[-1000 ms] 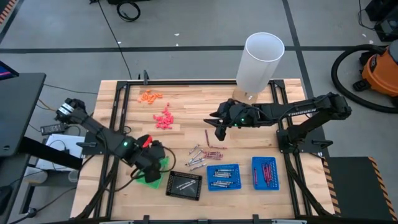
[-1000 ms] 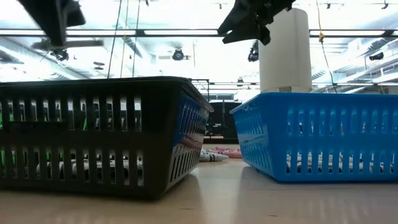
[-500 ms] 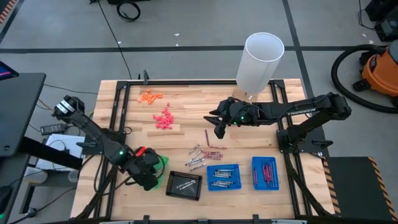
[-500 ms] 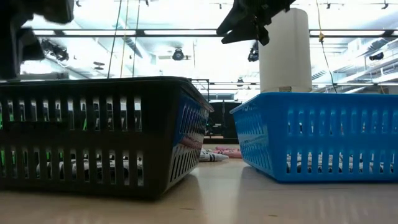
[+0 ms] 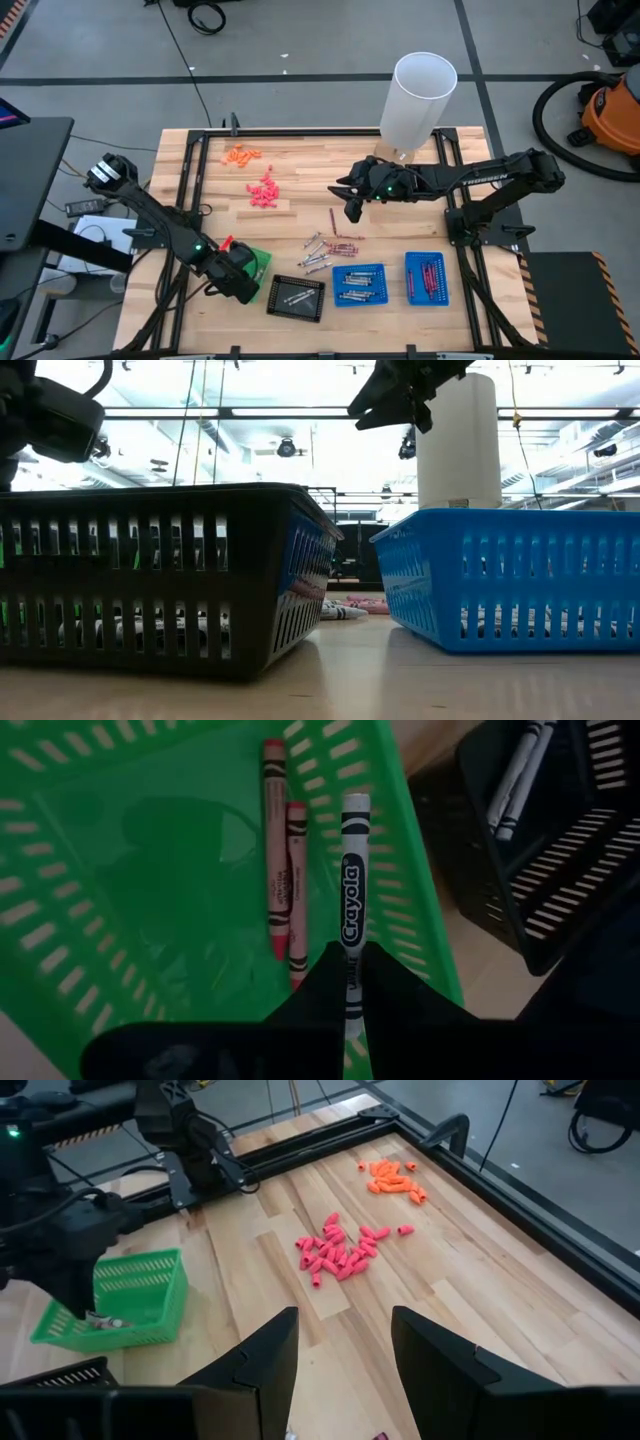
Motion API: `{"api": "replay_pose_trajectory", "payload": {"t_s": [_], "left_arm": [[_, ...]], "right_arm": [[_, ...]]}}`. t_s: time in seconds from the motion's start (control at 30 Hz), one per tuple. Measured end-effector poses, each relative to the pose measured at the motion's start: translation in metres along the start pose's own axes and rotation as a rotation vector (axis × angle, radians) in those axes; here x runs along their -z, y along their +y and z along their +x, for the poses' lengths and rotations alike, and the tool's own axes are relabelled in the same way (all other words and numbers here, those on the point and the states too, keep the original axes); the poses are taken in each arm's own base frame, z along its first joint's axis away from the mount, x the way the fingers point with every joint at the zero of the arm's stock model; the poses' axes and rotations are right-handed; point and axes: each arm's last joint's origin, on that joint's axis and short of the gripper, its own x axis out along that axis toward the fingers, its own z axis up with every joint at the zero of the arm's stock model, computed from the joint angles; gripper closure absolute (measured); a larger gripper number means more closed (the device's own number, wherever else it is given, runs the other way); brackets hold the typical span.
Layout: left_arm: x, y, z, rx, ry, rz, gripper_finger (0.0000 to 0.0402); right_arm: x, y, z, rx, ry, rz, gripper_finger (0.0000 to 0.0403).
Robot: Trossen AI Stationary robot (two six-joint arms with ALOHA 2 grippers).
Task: Sort crayons
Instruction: Put the white crayon into the black basket
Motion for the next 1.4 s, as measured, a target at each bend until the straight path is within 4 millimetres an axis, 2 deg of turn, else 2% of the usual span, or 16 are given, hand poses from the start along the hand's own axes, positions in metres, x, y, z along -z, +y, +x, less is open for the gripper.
{"api": "replay_pose_trajectory", "payload": {"t_s": [0.33,0.77,1.03,1.4], "left_arm": [[0.000,0.000,0.000,-0.003,0.000,-0.017,0.0372],[-0.003,-0.001,-0.004,0.013,-0.039,0.033,0.0373],[-0.018,-0.025,-0.021,0.119,-0.155,0.314,0.0374],[-0.059,-0.041,0.011,0.322,-0.019,0.480,0.0374]], "right_arm": [[0.000,0.000,0.000,-0.001,0.000,0.000,0.0233],[0.000,0.000,0.000,0.000,0.000,0.000,0.0233],[0.000,0.000,0.000,-0.001,0.000,0.000,0.0233],[-0.002,0.001,0.000,-0.007,-0.017,-0.009,0.0233]]}}
